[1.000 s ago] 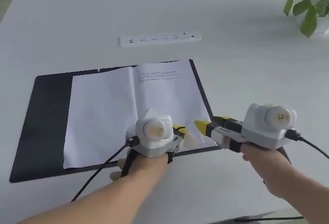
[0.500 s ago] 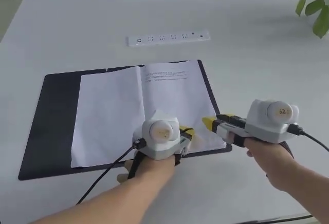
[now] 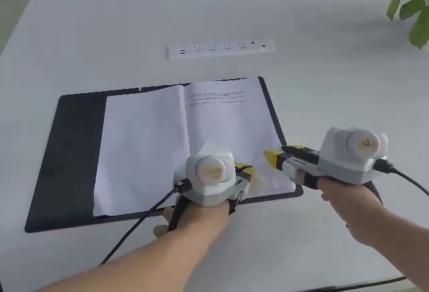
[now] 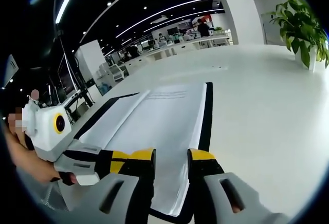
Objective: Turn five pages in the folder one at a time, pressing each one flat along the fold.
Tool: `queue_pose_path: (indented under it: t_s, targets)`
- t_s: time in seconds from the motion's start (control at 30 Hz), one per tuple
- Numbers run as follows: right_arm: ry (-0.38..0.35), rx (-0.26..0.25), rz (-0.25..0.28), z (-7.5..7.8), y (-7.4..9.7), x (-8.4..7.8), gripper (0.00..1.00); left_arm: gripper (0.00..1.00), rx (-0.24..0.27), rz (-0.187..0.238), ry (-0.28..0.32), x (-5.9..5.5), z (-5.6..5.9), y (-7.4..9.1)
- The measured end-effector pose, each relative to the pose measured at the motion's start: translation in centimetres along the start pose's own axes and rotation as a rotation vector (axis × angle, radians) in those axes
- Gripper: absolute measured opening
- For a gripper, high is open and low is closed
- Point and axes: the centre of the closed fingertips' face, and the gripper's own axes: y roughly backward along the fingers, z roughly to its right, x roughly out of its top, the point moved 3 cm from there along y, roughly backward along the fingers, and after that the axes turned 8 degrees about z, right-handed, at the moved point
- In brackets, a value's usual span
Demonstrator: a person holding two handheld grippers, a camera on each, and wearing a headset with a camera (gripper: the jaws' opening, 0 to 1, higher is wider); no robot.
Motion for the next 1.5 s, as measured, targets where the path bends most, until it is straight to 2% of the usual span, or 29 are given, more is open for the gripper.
queue_pose_path:
  t_s: [0.23,0.4,0.5,0.57,0.63,0.7,0.77,0.97,1.1,1.17,1.23,1.3,1.37,1.43,1.47,1.5]
  targets:
    - [0.018,-0.023,0.012,0.4,0.3,0.5,0.07,0.00,0.002,0.002,0.004,0.0,0.0,0.0]
    - [0.032,-0.035,0.004,0.7,0.4,0.5,0.00,0.00,0.005,0.003,0.006,0.0,0.0,0.0]
    - [0.040,-0.036,0.004,0.7,0.5,0.5,0.01,0.00,0.004,0.003,0.009,0.0,0.0,0.0]
    - [0.071,-0.038,0.002,0.5,0.6,0.4,0.01,0.00,0.005,0.004,0.009,0.0,0.0,0.0]
    - [0.056,-0.034,-0.005,0.4,0.6,0.1,0.04,0.00,0.006,0.005,0.011,0.0,0.0,0.0]
    - [0.075,-0.045,-0.002,0.6,0.8,0.1,0.01,0.00,0.006,0.004,0.012,0.0,0.0,0.0]
    - [0.053,-0.044,0.001,0.8,0.8,0.1,0.00,0.00,0.005,0.004,0.012,0.0,0.0,0.0]
    - [0.056,-0.036,0.007,0.6,0.8,0.4,0.00,0.00,0.004,0.008,0.034,0.1,-0.1,0.0]
    - [0.012,-0.018,0.022,0.3,0.9,0.8,0.00,0.00,0.008,0.009,0.056,0.3,0.0,0.0]
    - [0.004,-0.017,0.021,0.4,0.9,0.8,0.00,0.05,-0.019,0.007,0.056,0.5,0.5,0.2]
    - [0.000,-0.007,0.034,0.2,1.1,1.0,0.00,0.15,-0.019,0.010,0.055,0.7,0.6,0.4]
    - [0.004,-0.006,0.045,-0.1,1.3,1.2,0.00,0.26,-0.023,0.037,0.058,1.2,0.7,0.7]
    - [0.010,-0.001,0.057,-0.4,1.4,1.5,0.00,0.31,-0.026,0.054,0.045,1.7,0.6,1.2]
    - [0.089,0.000,0.038,-0.5,1.5,1.4,0.00,0.32,-0.026,0.060,0.027,2.1,0.5,1.6]
    - [0.154,0.000,0.031,-0.6,1.6,1.5,0.00,0.34,-0.030,0.068,-0.005,2.4,0.4,1.9]
    - [0.199,0.012,0.029,-1.0,1.6,1.6,0.00,0.37,-0.029,0.072,0.002,2.6,0.4,2.2]
